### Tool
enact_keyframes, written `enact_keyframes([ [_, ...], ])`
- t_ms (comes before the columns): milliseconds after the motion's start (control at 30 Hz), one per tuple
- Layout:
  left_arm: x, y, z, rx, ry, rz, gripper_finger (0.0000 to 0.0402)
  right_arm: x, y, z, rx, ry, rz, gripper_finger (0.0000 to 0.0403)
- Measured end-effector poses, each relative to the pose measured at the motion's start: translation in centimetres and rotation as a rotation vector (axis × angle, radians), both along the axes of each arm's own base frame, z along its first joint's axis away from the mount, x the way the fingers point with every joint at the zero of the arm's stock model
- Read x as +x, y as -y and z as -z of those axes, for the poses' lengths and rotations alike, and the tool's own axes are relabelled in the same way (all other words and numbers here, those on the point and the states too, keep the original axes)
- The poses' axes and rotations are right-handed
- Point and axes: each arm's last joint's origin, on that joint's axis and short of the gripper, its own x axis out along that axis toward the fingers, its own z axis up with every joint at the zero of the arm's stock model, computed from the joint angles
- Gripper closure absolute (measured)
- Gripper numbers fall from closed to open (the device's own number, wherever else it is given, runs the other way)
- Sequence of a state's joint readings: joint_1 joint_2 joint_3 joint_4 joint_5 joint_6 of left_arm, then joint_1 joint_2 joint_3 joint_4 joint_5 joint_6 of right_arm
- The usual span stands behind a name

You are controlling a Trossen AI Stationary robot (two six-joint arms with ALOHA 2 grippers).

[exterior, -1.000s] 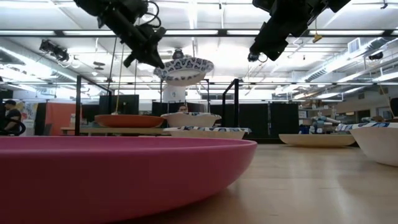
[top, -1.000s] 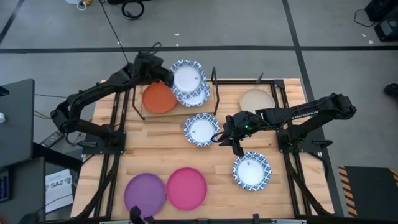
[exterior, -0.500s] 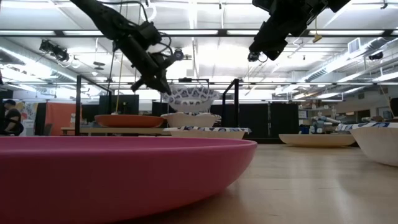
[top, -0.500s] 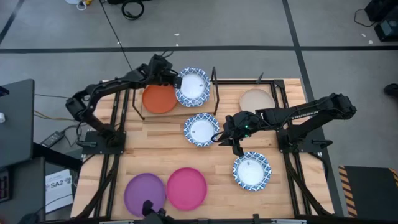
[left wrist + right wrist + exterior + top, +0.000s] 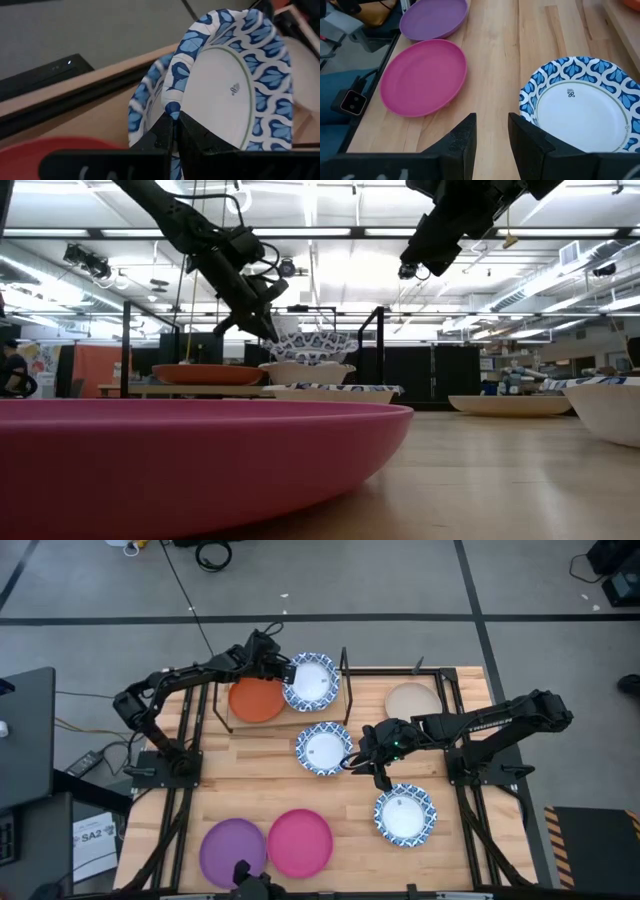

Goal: Place and stack plates onto a shelf
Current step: Stack the white bowl on top of the white bowl on the shelf

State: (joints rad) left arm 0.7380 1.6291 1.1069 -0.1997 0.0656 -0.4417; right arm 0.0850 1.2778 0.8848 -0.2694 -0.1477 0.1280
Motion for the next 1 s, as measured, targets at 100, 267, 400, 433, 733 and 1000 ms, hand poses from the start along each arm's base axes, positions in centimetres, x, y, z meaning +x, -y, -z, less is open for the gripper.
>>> enact_keyframes([
  [100,0.11,-0.09,-0.16,0.015,0.017,0.000,0.0382,0.00,0.00,0.00,0.000,0.000,0.000,0.0285],
  [267,0.14,-0.11,-0.21,0.020,0.022,0.000,0.0381,0.00,0.00,0.00,0.000,0.000,0.000,0.0285],
  [400,0.16,-0.09,-0.20,0.019,0.021,0.001,0.0381,0.00,0.00,0.00,0.000,0.000,0.000,0.0285],
  [433,0.14,-0.08,-0.19,0.017,0.019,0.001,0.0379,0.00,0.00,0.00,0.000,0.000,0.000,0.0285],
  [733,0.01,0.06,0.02,-0.020,0.010,-0.017,0.0334,0.00,0.00,0.00,0.000,0.000,0.000,0.0285],
  [1000,0.03,0.16,0.07,-0.047,0.022,-0.015,0.0291,0.00,0.00,0.00,0.000,0.000,0.000,0.0285],
])
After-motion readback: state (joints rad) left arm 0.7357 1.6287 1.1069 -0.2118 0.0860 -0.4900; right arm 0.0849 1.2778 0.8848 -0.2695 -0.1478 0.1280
